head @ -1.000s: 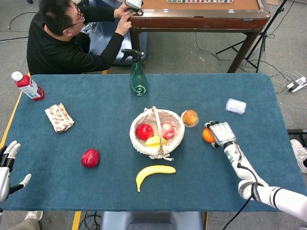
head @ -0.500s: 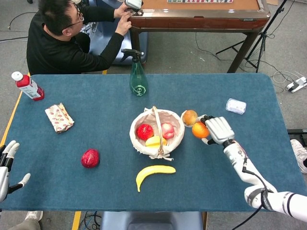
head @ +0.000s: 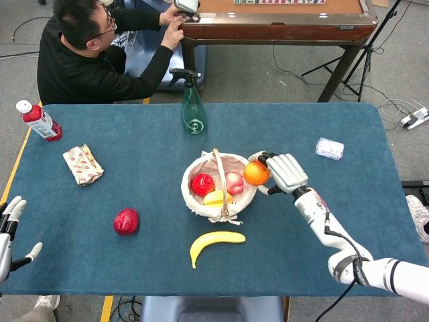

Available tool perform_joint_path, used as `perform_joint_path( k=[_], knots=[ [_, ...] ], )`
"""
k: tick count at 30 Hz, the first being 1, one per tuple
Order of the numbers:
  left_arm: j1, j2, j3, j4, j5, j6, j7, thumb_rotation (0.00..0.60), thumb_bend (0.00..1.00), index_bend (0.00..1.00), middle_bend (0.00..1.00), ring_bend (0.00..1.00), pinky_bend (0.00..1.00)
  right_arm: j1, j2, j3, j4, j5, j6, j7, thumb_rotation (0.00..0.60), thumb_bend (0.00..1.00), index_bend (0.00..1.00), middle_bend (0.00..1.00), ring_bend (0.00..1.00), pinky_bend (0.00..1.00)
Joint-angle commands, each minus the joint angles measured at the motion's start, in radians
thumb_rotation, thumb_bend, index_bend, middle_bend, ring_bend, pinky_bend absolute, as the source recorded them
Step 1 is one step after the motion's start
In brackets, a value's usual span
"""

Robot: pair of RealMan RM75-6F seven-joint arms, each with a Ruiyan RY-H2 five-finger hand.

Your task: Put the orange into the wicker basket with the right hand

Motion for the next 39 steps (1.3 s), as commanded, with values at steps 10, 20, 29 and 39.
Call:
perform_joint_path(
  k=[10, 20, 29, 39],
  knots=[
    [0.0, 0.006, 0.001, -0.004, 0.0, -0.006, -0.006, 0.6, 0.25, 0.04, 0.0, 0.0, 0.05, 0.055, -0.055, -0.008, 0.005, 0.036, -0.013, -0.024, 0.6, 0.33, 0.0, 0.15, 0.22, 0.62],
    [-0.008, 0.005, -0.005, -0.002, -0.003, -0.012, 0.002, 0.6, 0.25, 0.04, 0.0, 0.0, 0.05, -0.027, 0.047, -0.059, -0.071, -0.038, 0.1, -0.033, 0.6, 0.33, 0.0, 0.15, 0.22, 0.6],
    [-0.015, 0.002, -0.008, 0.004, -0.006, -0.021, 0.009, 0.6, 0.25, 0.04, 0.0, 0.0, 0.05, -0.201, 0.171, -0.159, -0.139, -0.19, 0.311, -0.031, 0.6, 0.33, 0.0, 0.18, 0.22, 0.6],
    [-0.018, 0.003, -0.005, -0.003, -0.006, -0.029, 0.018, 0.6, 0.25, 0.04, 0.0, 0.0, 0.05, -0.406, 0.233, -0.254, -0.096, -0.321, 0.521, 0.058, 0.6, 0.33, 0.0, 0.19, 0.22, 0.59]
  ],
)
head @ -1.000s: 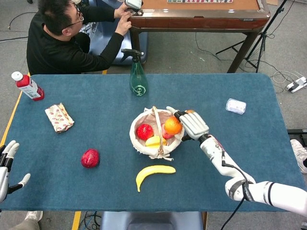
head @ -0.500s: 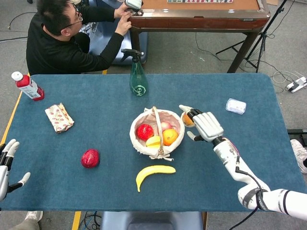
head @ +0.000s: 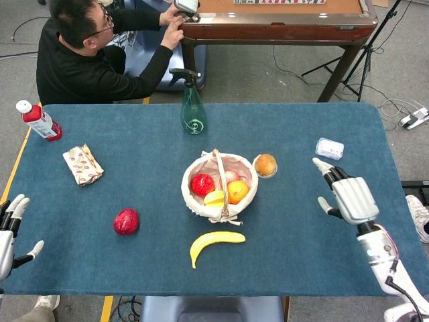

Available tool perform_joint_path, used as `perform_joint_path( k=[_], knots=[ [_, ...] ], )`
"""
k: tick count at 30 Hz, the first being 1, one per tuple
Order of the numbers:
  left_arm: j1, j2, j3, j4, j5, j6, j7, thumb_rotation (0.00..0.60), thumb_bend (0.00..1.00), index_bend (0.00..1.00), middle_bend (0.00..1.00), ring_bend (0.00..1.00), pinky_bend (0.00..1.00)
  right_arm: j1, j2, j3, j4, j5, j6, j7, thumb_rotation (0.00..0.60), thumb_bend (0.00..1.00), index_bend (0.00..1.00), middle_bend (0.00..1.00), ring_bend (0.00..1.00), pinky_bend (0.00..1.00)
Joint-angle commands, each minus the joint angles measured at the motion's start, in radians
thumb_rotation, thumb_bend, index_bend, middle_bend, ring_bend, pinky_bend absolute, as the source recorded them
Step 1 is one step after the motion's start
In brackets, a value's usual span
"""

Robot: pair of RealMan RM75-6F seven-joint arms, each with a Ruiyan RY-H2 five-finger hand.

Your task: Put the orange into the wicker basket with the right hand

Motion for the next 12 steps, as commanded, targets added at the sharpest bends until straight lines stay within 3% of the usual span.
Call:
perform_joint_path(
  k=[1, 12],
  knots=[
    [-0.003, -0.002, 0.002, -0.003, -0.001, -0.007, 0.012, 0.6, 0.25, 0.04, 0.0, 0.0, 0.05, -0.077, 0.017, -0.039, 0.025, -0.042, 0.072, 0.051, 0.6, 0.33, 0.0, 0.2, 0.22, 0.59],
    [-0.012, -0.005, 0.004, -0.016, -0.001, -0.02, 0.03, 0.6, 0.25, 0.04, 0.0, 0.0, 0.05, -0.225, 0.017, -0.073, 0.099, -0.102, 0.214, 0.11, 0.6, 0.33, 0.03, 0.22, 0.22, 0.59]
  ],
)
